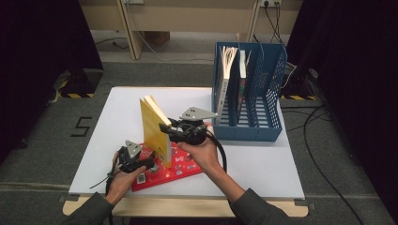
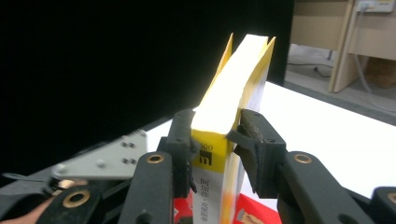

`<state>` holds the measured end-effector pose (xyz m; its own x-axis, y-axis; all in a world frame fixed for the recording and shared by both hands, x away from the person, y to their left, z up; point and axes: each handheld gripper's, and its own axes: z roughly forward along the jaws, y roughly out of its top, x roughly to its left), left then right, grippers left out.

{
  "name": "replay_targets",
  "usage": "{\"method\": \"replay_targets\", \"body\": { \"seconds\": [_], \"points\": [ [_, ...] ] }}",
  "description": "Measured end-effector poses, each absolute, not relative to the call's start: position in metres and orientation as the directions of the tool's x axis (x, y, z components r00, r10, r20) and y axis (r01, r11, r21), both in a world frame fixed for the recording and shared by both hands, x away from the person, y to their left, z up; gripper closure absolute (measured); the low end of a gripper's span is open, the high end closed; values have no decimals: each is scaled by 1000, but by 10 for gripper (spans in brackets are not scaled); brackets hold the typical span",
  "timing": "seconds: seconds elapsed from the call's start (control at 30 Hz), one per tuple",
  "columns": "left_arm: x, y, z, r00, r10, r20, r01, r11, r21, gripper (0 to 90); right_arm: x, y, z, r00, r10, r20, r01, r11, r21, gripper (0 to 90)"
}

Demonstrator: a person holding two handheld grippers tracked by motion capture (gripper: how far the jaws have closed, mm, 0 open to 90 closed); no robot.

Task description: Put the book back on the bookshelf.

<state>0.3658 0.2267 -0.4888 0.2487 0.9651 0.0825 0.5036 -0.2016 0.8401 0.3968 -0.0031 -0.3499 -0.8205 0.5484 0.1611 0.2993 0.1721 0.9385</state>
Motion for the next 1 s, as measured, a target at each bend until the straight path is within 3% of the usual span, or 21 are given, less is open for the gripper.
{"method": "replay_targets", "body": {
  "seconds": [0.13, 0.3, 0.5, 1.0],
  "points": [
    [370, 245, -491, 210, 977, 40, 539, -150, 829, 199, 404, 3, -356, -820, 560, 119, 278, 207, 938, 664],
    [375, 270, -491, 142, 990, 8, 547, -85, 833, 198, 416, 1, -357, -825, 550, 129, 280, 199, 939, 755],
    [379, 294, -493, 72, 997, -19, 555, -24, 831, 197, 438, -14, -357, -810, 525, 261, 376, 125, 918, 756],
    [386, 313, -501, 31, 999, -19, 583, -3, 812, 196, 438, -64, -343, -759, 501, 416, 485, 9, 874, 749]
  ]
}}
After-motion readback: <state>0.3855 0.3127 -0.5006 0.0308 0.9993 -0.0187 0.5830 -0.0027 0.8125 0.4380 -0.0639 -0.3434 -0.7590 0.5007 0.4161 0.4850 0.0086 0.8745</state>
